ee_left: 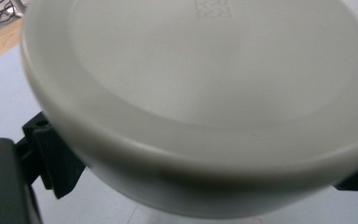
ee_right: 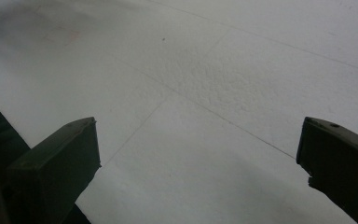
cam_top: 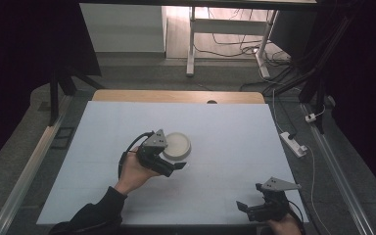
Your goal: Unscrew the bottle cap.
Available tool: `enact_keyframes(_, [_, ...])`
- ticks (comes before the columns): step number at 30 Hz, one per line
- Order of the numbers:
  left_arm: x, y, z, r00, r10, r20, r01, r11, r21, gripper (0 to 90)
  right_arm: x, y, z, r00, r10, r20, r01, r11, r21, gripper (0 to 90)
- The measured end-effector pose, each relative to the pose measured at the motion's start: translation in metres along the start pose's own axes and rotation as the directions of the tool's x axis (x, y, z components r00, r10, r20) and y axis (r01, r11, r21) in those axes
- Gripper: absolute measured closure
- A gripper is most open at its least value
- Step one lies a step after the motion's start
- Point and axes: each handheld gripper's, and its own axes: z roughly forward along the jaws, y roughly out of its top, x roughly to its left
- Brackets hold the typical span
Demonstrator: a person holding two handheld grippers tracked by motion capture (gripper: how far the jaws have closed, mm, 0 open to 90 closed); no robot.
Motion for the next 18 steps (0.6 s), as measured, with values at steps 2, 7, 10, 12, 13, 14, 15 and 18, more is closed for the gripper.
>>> enact_keyframes(2, [0.0, -0.001, 0.0, 1.0, -0.004, 0.0, 0.004, 1.0, 0.004, 7.7, 0.0, 0.0, 0.0, 1.0, -0.004, 0.003, 0.004, 1.0, -0.008, 0.0])
enact_keyframes(7, [0.001, -0.002, 0.0, 0.9999, -0.01, 0.003, 0.01, 0.9999, 0.01, 7.7, 0.002, 0.003, -0.001, 0.9999, -0.012, -0.005, 0.012, 0.999, -0.035, 0.0])
enact_keyframes(10, [0.002, -0.002, 0.001, 0.9999, -0.012, 0.005, 0.011, 0.9998, 0.014, 7.7, 0.005, 0.006, -0.002, 0.9994, -0.027, -0.02, 0.026, 0.998, -0.051, 0.0])
enact_keyframes(12, [0.002, -0.002, 0.0, 0.9999, -0.012, 0.007, 0.012, 0.9998, 0.016, 7.7, 0.007, 0.007, -0.001, 0.9989, -0.034, -0.031, 0.032, 0.998, -0.058, 0.0])
enact_keyframes(13, [0.002, -0.002, 0.0, 0.9999, -0.013, 0.01, 0.013, 0.9998, 0.016, 7.7, 0.008, 0.008, -0.001, 0.9988, -0.04, -0.028, 0.039, 0.997, -0.063, 0.0])
enact_keyframes(14, [0.003, -0.002, 0.0, 0.9998, -0.015, 0.013, 0.015, 0.9998, 0.016, 7.7, 0.01, 0.01, -0.001, 0.9985, -0.049, -0.025, 0.047, 0.997, -0.068, 0.0])
enact_keyframes(15, [0.003, -0.002, 0.0, 0.9998, -0.016, 0.015, 0.016, 0.9998, 0.015, 7.7, 0.011, 0.011, 0.0, 0.998, -0.058, -0.025, 0.056, 0.996, -0.073, 0.0])
enact_keyframes(18, [0.002, -0.002, 0.0, 0.9998, -0.012, 0.015, 0.012, 0.9998, 0.017, 7.7, 0.015, 0.016, 0.0, 0.9967, -0.077, -0.026, 0.074, 0.992, -0.098, 0.0])
